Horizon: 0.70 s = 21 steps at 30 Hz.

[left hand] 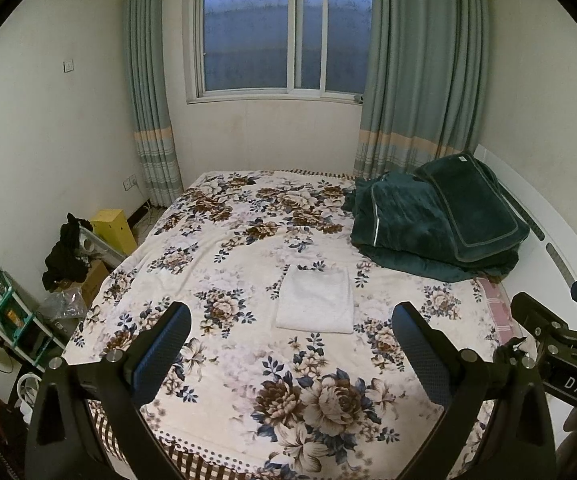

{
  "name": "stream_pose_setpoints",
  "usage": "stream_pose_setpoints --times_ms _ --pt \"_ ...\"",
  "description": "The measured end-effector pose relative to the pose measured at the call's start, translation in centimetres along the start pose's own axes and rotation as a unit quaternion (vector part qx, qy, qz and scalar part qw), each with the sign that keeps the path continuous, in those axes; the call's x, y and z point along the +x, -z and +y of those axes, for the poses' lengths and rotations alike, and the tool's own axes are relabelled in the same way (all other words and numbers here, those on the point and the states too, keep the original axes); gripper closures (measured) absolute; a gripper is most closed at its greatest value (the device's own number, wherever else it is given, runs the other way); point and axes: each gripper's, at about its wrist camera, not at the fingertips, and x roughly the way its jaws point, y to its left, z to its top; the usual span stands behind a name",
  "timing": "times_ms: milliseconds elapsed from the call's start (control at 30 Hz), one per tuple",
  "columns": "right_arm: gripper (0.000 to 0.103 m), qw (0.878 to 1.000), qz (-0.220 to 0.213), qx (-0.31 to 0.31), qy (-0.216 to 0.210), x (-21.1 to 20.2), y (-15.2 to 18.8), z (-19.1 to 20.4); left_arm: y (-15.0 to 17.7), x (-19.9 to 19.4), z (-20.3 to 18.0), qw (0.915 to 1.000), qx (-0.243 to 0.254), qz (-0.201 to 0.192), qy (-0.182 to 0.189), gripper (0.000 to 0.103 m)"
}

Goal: Fold small clothes

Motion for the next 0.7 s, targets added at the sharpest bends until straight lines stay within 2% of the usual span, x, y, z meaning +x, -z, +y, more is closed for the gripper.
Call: stream_pose_setpoints --times_ms 700 --pt "0.000 1.000 -0.004 -0.002 0.001 -0.12 0.26 0.19 -0.58 -0.06 -0.59 1.0000 -0.001 -0.001 0.001 0.000"
